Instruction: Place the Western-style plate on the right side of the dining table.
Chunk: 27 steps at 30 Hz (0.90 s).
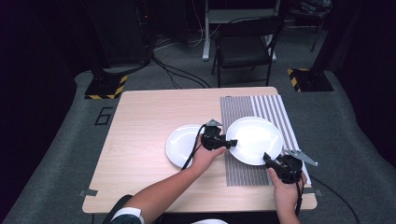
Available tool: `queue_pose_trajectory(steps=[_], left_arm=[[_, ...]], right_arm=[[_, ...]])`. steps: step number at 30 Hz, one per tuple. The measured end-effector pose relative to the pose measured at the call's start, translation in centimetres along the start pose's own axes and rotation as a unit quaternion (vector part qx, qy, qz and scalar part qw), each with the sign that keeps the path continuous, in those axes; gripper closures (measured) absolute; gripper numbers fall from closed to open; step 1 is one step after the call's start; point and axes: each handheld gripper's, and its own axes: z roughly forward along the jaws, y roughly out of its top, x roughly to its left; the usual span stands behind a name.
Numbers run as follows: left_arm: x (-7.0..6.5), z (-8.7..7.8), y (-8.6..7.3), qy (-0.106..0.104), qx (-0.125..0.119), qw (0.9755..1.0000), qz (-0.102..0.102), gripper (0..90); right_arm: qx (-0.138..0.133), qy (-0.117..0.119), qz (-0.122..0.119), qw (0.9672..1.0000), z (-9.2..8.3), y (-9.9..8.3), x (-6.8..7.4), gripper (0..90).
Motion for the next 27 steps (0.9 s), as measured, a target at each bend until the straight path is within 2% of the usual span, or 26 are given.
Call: queue_pose_trajectory(steps=[4, 11, 21, 27], left_arm=[[0.1, 0.1, 0.1, -0.002, -0.003, 1.0, -0.007, 48.4], [0.4, 0.4, 0.6, 0.003, -0.005, 1.0, -0.005, 49.0], [1.1, 1.2, 0.6, 0.006, -0.006, 0.9998, -0.016, 49.2], [1.6, 1.4, 0.5, 0.014, -0.004, 0.9998, -0.015, 49.2]], right_arm=[[-0.002, -0.002, -0.003, 1.0, 0.0, 0.2, 0.0, 43.7], [-0.002, 0.002, 0.002, 1.0, 0.3, 0.5, -0.1, 43.8], [0.004, 0.0, -0.012, 0.9999, 1.4, 1.0, -0.5, 44.0], [0.006, 0.001, -0.017, 0.9998, 2.2, 0.9, -0.5, 44.1]])
